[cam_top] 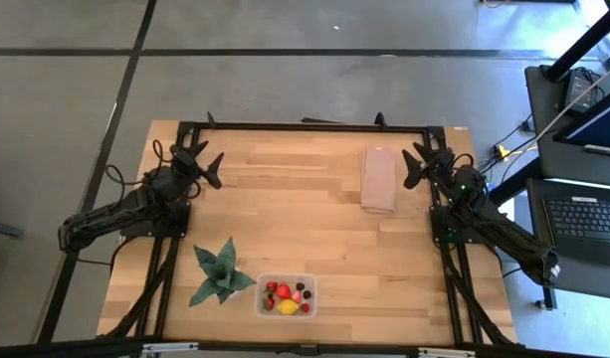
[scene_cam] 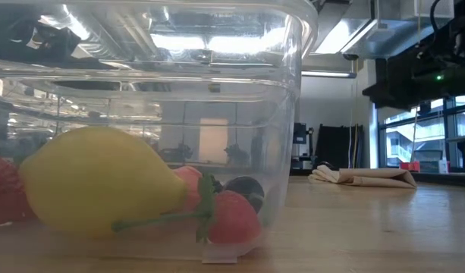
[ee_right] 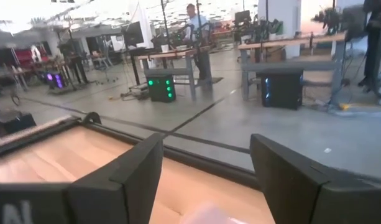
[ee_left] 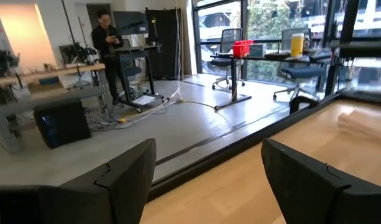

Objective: Pick and placing Produce into tupperware
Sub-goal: Return to Home Position

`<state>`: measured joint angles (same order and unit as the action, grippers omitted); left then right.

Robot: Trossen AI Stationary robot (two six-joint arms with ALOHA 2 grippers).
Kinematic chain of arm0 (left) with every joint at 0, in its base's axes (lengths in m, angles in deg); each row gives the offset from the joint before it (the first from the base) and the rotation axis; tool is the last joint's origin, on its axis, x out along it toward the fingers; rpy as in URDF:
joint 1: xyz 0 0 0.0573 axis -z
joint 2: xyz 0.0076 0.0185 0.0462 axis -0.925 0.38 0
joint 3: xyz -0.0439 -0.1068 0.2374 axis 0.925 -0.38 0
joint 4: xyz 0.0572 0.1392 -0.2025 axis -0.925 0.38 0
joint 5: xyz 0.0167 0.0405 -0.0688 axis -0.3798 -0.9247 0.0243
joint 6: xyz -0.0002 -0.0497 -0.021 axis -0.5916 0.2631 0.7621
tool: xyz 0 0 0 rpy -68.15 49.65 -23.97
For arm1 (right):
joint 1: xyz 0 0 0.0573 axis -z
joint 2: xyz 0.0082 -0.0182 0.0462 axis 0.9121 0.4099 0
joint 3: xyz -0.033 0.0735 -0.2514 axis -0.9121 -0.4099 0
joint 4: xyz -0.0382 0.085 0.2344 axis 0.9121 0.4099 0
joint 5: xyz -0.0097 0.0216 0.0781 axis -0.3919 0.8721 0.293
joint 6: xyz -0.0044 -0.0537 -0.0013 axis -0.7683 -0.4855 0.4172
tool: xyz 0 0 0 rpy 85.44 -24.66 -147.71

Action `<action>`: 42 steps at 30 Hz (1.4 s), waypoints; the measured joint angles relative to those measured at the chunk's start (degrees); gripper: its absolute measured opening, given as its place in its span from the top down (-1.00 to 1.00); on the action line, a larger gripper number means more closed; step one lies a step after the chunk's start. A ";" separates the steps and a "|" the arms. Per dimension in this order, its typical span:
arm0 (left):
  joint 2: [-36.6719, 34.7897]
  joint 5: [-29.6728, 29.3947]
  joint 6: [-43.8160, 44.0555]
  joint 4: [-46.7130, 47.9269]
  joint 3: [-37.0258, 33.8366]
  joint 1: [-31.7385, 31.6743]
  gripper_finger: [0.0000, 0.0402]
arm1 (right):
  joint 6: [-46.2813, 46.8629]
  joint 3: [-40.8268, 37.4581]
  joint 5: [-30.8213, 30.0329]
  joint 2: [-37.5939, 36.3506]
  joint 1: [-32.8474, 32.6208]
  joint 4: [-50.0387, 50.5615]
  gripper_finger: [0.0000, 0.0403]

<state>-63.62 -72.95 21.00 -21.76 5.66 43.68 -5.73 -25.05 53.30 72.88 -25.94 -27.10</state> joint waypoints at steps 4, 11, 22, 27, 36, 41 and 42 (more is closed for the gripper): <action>0.04 0.08 -3.46 0.02 0.00 0.00 -0.42 | 4.66 0.00 0.08 0.00 0.00 0.00 -0.21; 0.04 0.13 -3.47 0.02 0.00 0.00 -0.42 | 4.65 0.00 0.06 0.00 0.00 -0.02 -0.21; 0.04 0.13 -3.51 0.02 0.00 0.00 -0.42 | 4.56 0.02 0.04 0.00 0.00 -0.02 -0.21; 0.04 0.13 -3.53 0.02 0.00 0.00 -0.42 | 4.56 0.02 0.04 0.00 0.00 -0.04 -0.21; 0.04 0.13 -3.58 0.02 0.00 0.00 -0.42 | 4.54 0.02 0.02 0.00 0.00 -0.04 -0.21; 0.04 0.13 -3.58 0.04 0.00 0.00 -0.42 | 4.54 0.02 0.02 0.00 0.00 -0.04 -0.21; 0.04 0.13 -3.58 0.03 0.00 0.00 -0.42 | 4.54 0.02 0.02 0.00 0.00 -0.04 -0.21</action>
